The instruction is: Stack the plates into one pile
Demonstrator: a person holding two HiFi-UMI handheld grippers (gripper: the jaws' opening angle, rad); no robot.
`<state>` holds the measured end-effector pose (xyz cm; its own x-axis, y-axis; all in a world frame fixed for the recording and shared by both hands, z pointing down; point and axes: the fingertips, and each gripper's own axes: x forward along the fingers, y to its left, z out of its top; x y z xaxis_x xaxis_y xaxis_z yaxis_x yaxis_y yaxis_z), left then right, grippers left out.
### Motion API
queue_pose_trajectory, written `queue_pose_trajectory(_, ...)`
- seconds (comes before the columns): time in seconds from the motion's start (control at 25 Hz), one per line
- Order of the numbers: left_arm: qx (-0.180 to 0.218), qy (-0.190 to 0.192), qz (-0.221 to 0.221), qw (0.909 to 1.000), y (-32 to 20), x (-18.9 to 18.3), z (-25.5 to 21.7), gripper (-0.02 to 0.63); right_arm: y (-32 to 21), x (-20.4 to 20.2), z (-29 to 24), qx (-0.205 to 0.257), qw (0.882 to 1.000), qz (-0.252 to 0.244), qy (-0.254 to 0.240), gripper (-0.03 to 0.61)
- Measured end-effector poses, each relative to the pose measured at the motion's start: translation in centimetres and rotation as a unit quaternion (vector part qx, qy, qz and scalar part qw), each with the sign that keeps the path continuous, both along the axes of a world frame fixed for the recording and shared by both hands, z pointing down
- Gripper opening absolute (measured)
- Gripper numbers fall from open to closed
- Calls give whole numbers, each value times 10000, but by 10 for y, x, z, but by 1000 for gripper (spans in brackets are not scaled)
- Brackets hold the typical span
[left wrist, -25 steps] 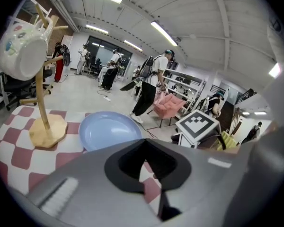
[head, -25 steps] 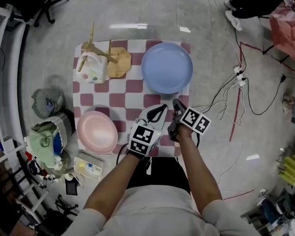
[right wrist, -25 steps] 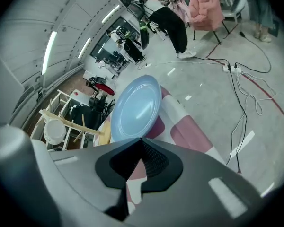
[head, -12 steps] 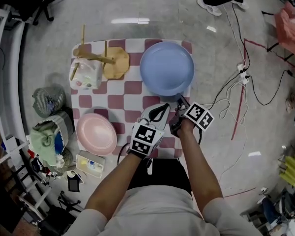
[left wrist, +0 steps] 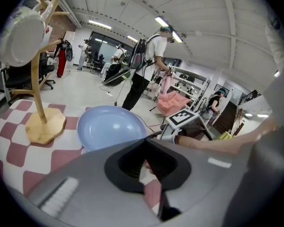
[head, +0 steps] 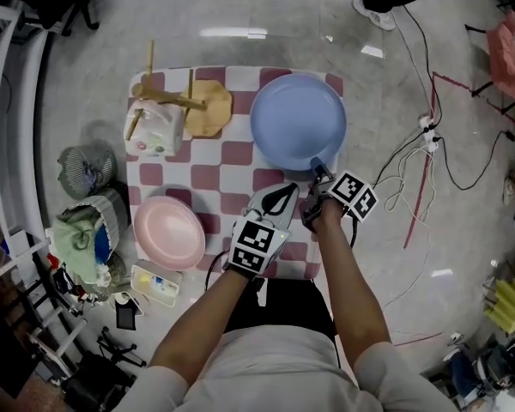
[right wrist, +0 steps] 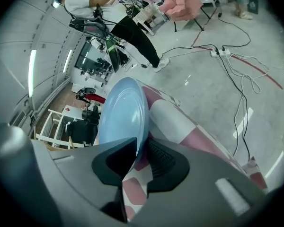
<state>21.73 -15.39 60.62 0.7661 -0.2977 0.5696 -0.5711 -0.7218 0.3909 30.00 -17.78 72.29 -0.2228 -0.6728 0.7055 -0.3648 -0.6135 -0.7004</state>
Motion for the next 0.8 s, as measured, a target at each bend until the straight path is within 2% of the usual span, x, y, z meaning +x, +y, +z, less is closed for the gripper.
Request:
queue_pose_trajectory(0.4,-2,14,-125,9999,2,-10,-2,6,2,7,1,21,9980,507,-384,50)
queue_pose_trajectory(0.8,113,136,-142,9997,17,-21,-18,6,30,-3,-22,154,9974,467,-519,48)
